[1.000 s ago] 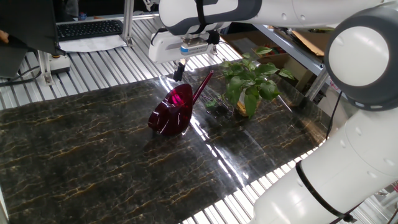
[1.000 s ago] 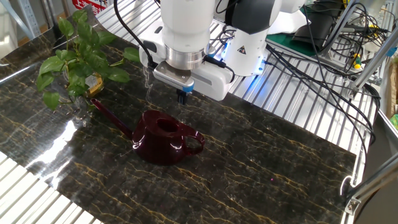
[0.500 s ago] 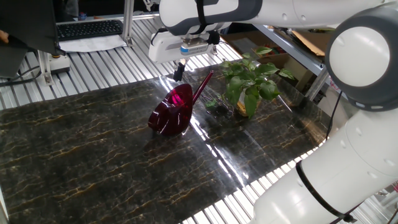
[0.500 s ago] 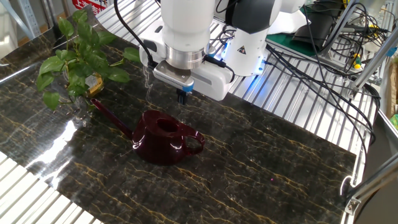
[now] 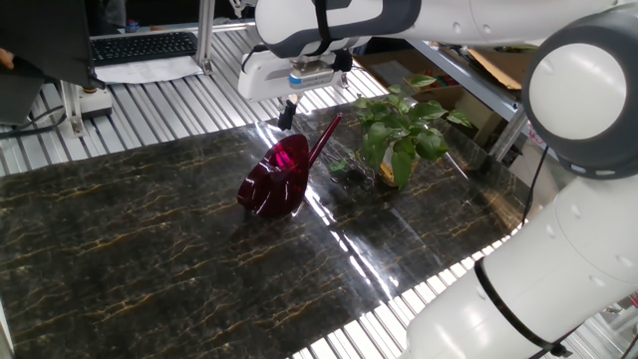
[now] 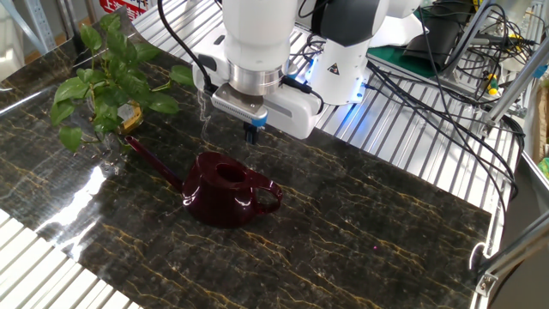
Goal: Water the plant
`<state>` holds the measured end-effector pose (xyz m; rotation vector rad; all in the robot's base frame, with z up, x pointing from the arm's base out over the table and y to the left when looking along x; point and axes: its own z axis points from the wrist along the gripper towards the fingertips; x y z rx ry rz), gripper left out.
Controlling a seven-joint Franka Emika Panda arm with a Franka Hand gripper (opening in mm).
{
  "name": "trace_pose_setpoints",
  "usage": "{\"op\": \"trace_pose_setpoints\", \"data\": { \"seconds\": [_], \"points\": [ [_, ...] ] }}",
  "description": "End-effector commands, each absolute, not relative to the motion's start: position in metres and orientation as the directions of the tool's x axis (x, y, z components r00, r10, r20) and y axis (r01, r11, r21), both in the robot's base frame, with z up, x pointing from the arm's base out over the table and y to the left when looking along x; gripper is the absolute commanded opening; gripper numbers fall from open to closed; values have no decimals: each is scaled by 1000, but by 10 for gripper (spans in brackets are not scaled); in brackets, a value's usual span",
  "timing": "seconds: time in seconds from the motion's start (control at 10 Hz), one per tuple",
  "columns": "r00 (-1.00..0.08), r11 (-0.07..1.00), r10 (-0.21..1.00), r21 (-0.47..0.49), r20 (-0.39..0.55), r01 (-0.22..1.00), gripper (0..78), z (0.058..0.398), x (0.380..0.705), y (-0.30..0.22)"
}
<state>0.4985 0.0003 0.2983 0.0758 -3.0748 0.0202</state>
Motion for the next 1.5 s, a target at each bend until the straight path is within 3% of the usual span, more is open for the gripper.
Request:
{"op": "trace_pose_setpoints", "data": {
  "seconds": [0.1,1.5],
  "points": [
    [-998,999,-38,-20,58,-39,0,299,499,0],
    [-998,999,-21,-24,56,-22,0,299,499,0]
  ]
}}
